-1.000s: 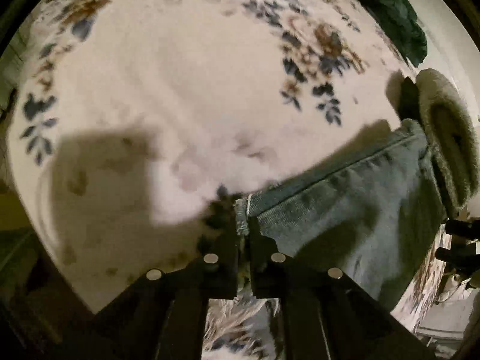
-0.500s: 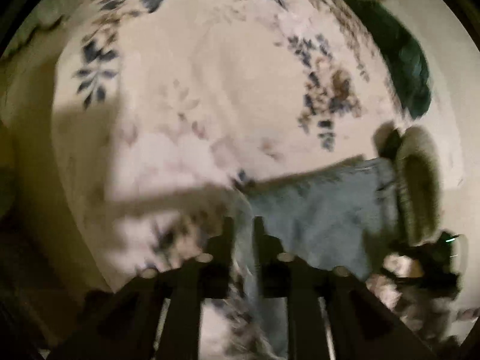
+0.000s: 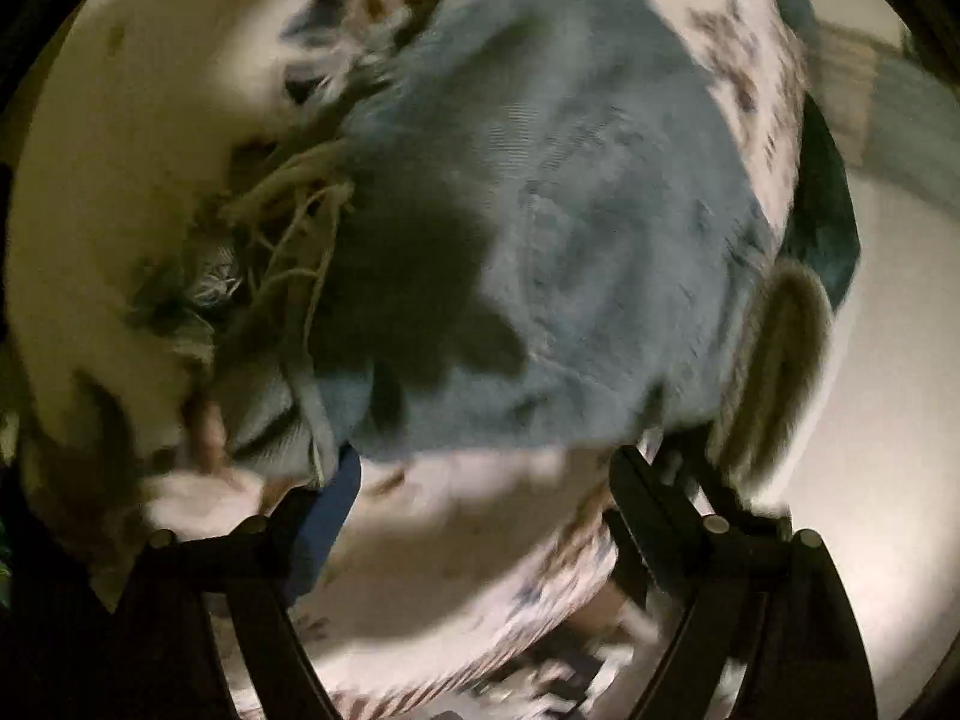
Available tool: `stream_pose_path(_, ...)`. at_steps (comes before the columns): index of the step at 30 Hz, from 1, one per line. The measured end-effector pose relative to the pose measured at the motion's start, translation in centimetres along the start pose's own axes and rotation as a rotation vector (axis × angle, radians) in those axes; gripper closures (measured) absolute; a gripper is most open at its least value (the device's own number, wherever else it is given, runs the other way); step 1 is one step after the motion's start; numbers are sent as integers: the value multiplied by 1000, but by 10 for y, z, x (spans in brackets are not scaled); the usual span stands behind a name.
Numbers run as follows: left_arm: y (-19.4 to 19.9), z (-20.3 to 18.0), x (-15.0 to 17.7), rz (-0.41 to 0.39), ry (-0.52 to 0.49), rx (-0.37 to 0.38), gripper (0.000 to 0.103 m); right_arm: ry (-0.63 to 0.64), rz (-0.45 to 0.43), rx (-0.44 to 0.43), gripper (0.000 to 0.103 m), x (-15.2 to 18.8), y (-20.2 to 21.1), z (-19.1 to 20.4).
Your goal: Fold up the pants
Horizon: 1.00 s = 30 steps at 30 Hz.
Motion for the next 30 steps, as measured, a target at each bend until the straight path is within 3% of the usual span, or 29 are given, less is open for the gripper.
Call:
stream_pose_path(6,-6,21,-18,-105,215,17,18,46,28,-63,6,-9,-14,0)
stream_pose_path(12,-1,28,-23,-154,414,4,19,6,16,-213,6,-41,-39,13)
stream_pose_path(14,3,32,-22,-178,439,-11,23,-16,13,-261,6,-52,-48,18)
stream_pose_path(16,10,29,-23,-197,420,-52,49,-29,9,-284,10,-59,-55,23)
stream_pose_path(18,16,25,-26,-215,370,-91,68,-39,-14,-277,28,-64,-59,28)
stream_pose_path(19,18,24,-27,-221,353,-91,73,-47,-26,-264,33,-64,-60,29)
stream_pose_path(20,21,23,-29,-228,325,-90,75,-51,-34,-264,36,-64,-60,29)
stream_pose_path(22,29,17,-32,-242,254,-94,77,-60,-47,-261,57,-60,-58,28)
stream_pose_path(25,46,9,-38,-265,169,-81,78,-88,-58,-296,71,-53,-50,23)
stream_pose_path(30,72,-24,-54,-295,43,-73,79,-113,-80,-328,80,-33,-30,26)
Point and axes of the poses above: each gripper's, at about its wrist camera, not at the fingertips, and y roughly against the way its jaws point, z to its left, x to its underside, the point moved 3 cm from there along -y, roughly the way its jaws point, and after that the axes turned 3 degrees about -y, right-handed, at the moved point
